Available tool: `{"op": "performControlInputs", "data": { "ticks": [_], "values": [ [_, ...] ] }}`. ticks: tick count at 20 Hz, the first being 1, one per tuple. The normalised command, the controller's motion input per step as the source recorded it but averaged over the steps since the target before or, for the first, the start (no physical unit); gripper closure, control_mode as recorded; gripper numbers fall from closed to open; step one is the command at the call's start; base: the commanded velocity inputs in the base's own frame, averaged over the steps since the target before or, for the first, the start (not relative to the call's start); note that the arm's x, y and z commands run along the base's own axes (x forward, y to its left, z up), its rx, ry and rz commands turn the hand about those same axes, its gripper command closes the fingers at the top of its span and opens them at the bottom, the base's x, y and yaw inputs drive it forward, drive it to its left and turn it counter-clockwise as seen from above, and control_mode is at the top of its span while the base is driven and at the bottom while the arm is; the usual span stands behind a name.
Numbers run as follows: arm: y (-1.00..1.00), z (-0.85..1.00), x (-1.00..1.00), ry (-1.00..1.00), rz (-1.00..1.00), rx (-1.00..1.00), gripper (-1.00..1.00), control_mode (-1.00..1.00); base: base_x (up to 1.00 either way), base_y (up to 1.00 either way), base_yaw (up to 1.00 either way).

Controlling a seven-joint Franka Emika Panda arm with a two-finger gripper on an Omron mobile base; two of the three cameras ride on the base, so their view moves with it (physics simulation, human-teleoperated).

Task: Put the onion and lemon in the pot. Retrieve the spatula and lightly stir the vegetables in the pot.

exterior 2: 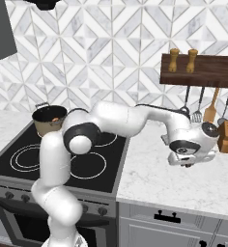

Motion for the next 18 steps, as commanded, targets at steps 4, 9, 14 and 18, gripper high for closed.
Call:
{"op": "performControlInputs", "data": {
  "ticks": [4, 9, 14, 18],
  "values": [
    [1.00, 0.95, -0.34, 0.17, 0.20, -0.30, 1.00, -1.00, 0.00, 0.00, 0.00],
    [1.00, 0.72, -0.05, 0.20, 0.32, -0.35, 1.00, -1.00, 0.00, 0.00, 0.00],
    [1.00, 0.53, -0.05, 0.05, 0.40, -0.35, 1.00, -1.00, 0.00, 0.00, 0.00],
    [0.93, 0.48, 0.00, 0.00, 0.51, -0.37, 1.00, -1.00, 0.00, 0.00, 0.00]
  ]
}}
